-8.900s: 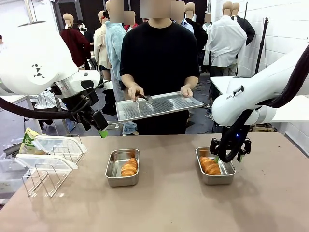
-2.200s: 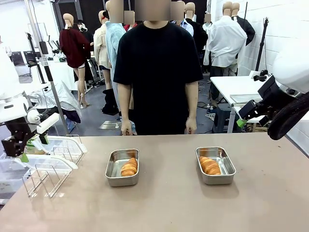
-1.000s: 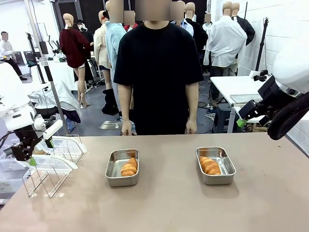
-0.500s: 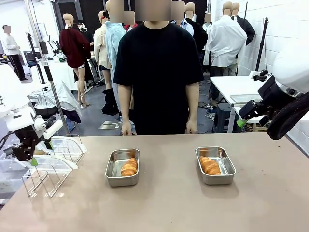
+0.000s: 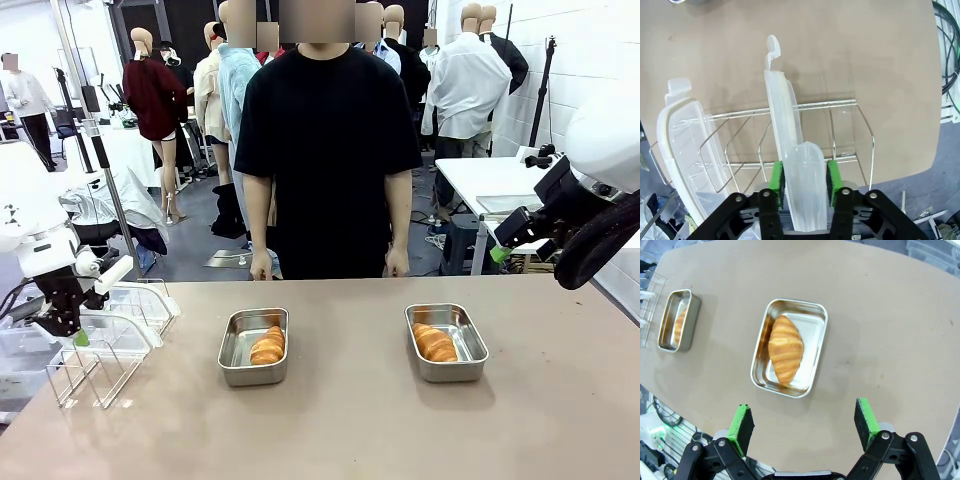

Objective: Place the bread in airtight containers.
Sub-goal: Pick up one Airtight Container lid and hand it to the human.

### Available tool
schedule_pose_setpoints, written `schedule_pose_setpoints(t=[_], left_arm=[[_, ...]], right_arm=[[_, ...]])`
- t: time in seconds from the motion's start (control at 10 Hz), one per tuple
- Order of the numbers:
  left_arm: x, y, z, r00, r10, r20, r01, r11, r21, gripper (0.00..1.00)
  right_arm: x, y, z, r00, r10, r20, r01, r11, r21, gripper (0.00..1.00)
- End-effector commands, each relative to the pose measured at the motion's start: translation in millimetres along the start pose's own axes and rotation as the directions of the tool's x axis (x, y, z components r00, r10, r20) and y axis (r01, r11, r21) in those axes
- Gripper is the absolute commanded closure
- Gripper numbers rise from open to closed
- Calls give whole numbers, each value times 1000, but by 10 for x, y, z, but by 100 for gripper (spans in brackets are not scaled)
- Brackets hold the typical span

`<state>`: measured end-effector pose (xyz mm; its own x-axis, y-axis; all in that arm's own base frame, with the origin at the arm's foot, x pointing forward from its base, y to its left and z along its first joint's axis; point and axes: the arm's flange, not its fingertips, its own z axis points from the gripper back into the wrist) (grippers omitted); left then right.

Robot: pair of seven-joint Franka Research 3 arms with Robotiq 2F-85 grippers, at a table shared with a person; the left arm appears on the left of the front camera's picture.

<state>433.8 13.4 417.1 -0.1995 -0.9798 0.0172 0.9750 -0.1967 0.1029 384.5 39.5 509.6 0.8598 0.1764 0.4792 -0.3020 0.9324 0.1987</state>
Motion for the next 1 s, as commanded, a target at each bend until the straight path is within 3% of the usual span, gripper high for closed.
schedule_pose_setpoints(t=[0.0,0.8,0.9], left_arm=[[-29,28,95,1000,-5,11,4,1000,29,100],[-44,88,138,999,26,28,-25,998,-52,100],[-5,53,119,1000,2,-6,-2,1000,5,100]], right_arm=[[9,-3,-4,1000,0,-1,0,1000,0,0],[9,-3,-4,1000,0,-1,0,1000,0,0],[9,-3,-4,1000,0,-1,0,1000,0,0]])
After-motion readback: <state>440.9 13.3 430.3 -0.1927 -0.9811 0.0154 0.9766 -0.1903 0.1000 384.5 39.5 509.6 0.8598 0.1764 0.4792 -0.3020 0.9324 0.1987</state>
